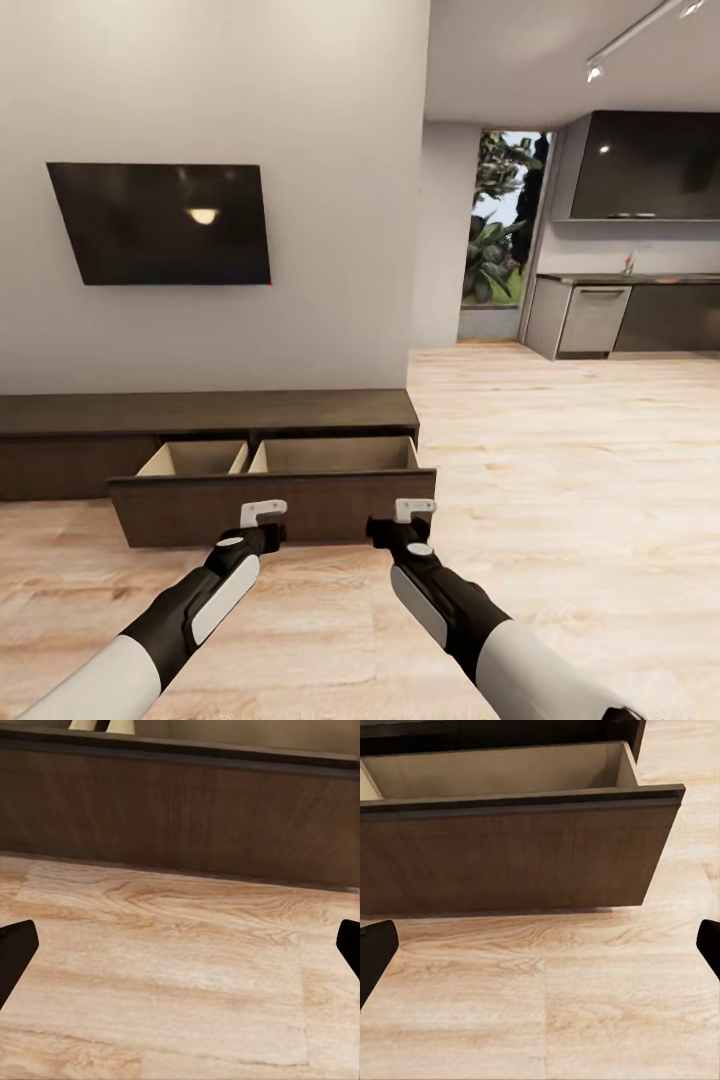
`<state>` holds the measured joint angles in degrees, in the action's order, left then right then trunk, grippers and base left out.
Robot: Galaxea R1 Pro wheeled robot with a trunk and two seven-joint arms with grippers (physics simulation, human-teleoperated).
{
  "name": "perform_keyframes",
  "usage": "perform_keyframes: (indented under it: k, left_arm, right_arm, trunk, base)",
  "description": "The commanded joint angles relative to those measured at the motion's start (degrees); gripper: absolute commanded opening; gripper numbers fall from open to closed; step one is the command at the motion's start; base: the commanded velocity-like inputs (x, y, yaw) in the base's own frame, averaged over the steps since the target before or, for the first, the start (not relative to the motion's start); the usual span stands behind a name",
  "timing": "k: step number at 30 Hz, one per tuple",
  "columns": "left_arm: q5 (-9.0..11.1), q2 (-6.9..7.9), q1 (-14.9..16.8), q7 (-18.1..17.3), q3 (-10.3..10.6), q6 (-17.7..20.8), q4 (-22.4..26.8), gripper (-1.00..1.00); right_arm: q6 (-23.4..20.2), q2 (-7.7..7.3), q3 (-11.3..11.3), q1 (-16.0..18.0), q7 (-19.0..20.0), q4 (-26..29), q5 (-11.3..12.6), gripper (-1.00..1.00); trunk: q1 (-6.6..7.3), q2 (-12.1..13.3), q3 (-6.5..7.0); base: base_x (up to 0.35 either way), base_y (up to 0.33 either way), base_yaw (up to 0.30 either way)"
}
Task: Place each of the two pumpkins and all three candles from the living room inside a cabinet in the living room (use any cabinet), then make sure every cabinet is closed, and position the cauldron so it is next to a table in the living room.
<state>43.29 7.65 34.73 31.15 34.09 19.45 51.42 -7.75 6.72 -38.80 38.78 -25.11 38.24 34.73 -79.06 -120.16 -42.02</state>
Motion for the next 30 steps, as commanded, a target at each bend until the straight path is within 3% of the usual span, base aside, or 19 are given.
perform_keyframes:
  k: [1, 5, 11, 30]
  left_arm:
    - [0.35, 0.08, 0.07, 0.47, 0.29, 0.08, 0.14, 1.00]
    - [0.32, 0.08, 0.07, 0.42, 0.35, 0.07, 0.17, 1.00]
    - [0.25, 0.08, 0.07, 0.40, 0.36, 0.06, 0.25, 1.00]
    - [0.22, 0.06, 0.07, 0.40, 0.82, 0.06, 0.35, 1.00]
  right_arm:
    - [0.79, -0.04, -0.38, 0.07, -0.46, -0.06, 0.25, 1.00]
    - [2.41, -0.04, -1.47, 0.07, -0.46, -0.20, -0.12, 1.00]
    - [6.44, -0.04, -3.70, 0.07, -0.54, -0.34, -2.48, 1.00]
    - [11.49, 0.01, -4.08, 0.07, -0.47, -8.08, -3.32, 1.00]
  trunk:
    - [-0.22, -0.45, -0.25]
    - [-1.10, -2.05, -0.97]
    - [-2.41, -4.46, -2.04]
    - [-6.59, -12.08, -5.45]
  base:
    - [0.000, 0.000, 0.000]
    - [0.000, 0.000, 0.000]
    - [0.000, 0.000, 0.000]
    - [0.000, 0.000, 0.000]
